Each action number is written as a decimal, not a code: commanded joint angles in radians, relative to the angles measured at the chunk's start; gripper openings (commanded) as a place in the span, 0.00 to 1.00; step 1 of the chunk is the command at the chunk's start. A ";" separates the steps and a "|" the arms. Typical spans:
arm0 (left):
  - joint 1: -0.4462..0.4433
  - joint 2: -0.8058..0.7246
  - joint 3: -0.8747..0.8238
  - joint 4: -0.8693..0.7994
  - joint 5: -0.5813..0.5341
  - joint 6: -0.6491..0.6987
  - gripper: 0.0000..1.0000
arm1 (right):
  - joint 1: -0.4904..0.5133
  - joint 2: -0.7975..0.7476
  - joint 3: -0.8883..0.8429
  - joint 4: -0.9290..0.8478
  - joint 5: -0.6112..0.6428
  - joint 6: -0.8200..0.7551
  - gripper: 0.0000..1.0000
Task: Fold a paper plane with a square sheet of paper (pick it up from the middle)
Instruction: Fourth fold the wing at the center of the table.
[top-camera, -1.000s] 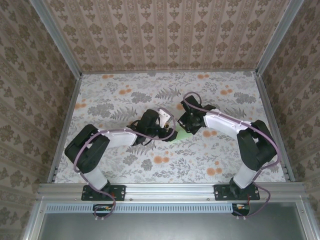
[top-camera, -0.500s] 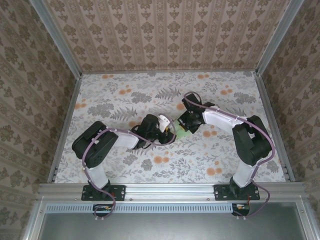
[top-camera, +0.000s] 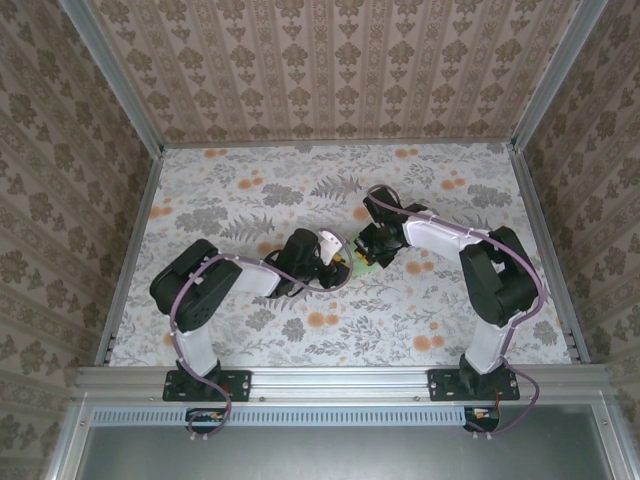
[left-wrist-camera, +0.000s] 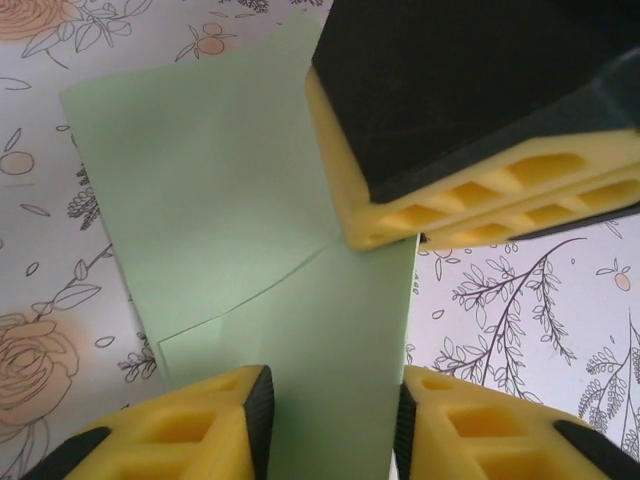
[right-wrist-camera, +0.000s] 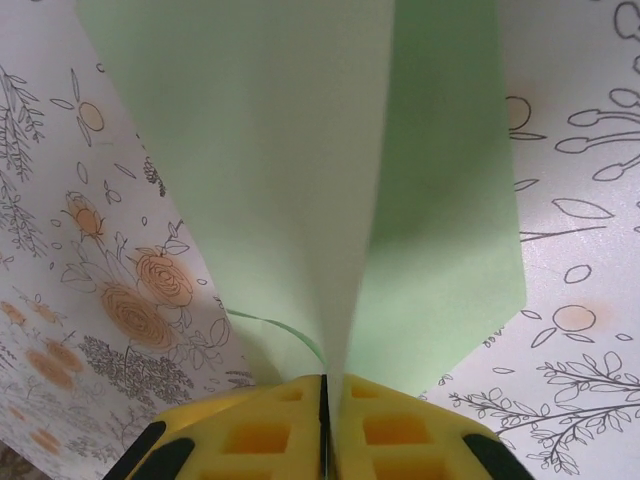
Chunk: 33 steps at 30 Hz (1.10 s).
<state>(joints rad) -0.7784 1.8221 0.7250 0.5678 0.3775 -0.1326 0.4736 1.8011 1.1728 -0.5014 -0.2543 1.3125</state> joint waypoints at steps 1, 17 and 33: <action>-0.005 0.019 0.026 -0.014 0.027 0.022 0.34 | -0.006 0.004 0.033 -0.067 -0.029 0.039 0.16; 0.011 0.008 0.046 -0.104 0.060 -0.098 0.06 | -0.082 -0.166 -0.055 0.068 0.020 -0.332 0.66; 0.055 -0.039 0.005 -0.055 0.130 -0.525 0.05 | -0.096 -0.170 -0.269 0.375 -0.201 -0.512 0.54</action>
<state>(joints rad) -0.7349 1.8198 0.7502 0.4812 0.4801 -0.5327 0.3748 1.5986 0.9077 -0.1947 -0.3912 0.8101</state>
